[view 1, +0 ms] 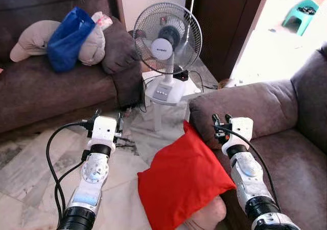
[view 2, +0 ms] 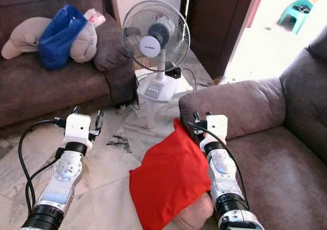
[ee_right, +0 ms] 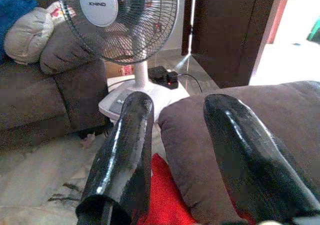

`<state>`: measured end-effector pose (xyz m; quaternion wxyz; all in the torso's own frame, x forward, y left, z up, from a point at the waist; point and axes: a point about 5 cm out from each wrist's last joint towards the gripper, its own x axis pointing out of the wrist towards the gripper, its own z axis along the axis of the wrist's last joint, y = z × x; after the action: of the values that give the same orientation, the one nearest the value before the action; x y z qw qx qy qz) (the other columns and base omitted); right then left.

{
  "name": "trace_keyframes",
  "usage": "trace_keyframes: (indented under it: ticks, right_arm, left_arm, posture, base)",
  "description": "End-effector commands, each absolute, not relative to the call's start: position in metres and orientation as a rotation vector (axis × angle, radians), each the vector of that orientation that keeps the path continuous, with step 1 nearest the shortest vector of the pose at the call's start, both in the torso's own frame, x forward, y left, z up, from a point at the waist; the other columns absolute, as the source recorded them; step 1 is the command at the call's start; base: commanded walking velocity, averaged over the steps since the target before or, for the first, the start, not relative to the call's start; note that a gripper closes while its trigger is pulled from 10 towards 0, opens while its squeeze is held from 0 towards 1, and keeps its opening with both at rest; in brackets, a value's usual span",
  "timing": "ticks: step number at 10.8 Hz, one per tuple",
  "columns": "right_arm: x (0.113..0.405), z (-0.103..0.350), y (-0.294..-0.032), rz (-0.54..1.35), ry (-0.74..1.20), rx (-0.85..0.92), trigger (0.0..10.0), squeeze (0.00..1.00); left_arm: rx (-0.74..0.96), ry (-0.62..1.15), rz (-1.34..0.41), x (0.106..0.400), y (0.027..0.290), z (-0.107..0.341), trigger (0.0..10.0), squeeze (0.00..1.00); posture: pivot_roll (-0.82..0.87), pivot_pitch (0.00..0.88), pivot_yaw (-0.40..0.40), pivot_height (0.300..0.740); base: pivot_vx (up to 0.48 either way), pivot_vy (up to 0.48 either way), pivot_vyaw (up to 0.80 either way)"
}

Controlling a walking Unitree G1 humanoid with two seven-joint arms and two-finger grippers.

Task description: Move the pillow to the sofa from floor

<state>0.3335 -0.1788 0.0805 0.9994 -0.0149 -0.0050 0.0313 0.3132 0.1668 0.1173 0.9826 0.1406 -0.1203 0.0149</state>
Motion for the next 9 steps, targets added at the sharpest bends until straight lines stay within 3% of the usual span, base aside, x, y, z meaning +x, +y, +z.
trace_keyframes:
  ticks: [1,4,9]
  right_arm:
    - [0.3360,0.0823,-0.1800,0.062,-0.001,-0.038,10.0,0.00]
    - [0.3362,0.0810,-0.1769,0.072,0.010,-0.037,10.0,0.00]
    - [0.3369,0.0802,-0.1736,0.087,0.024,-0.037,10.0,0.00]
  left_arm:
    - [0.274,-0.238,0.031,0.3128,0.1665,0.1183,10.0,0.00]
    - [0.272,-0.236,0.030,0.3124,0.1653,0.1188,10.0,0.00]
    - [0.266,-0.233,0.030,0.3124,0.1643,0.1191,10.0,0.00]
  posture:
    - [0.01,0.112,-0.025,0.736]
    - [0.01,0.115,-0.030,0.724]
    - [0.02,0.114,-0.033,0.640]
  base:
    - [0.000,0.000,0.00]
    - [0.000,0.000,0.00]
    - [0.000,0.000,0.00]
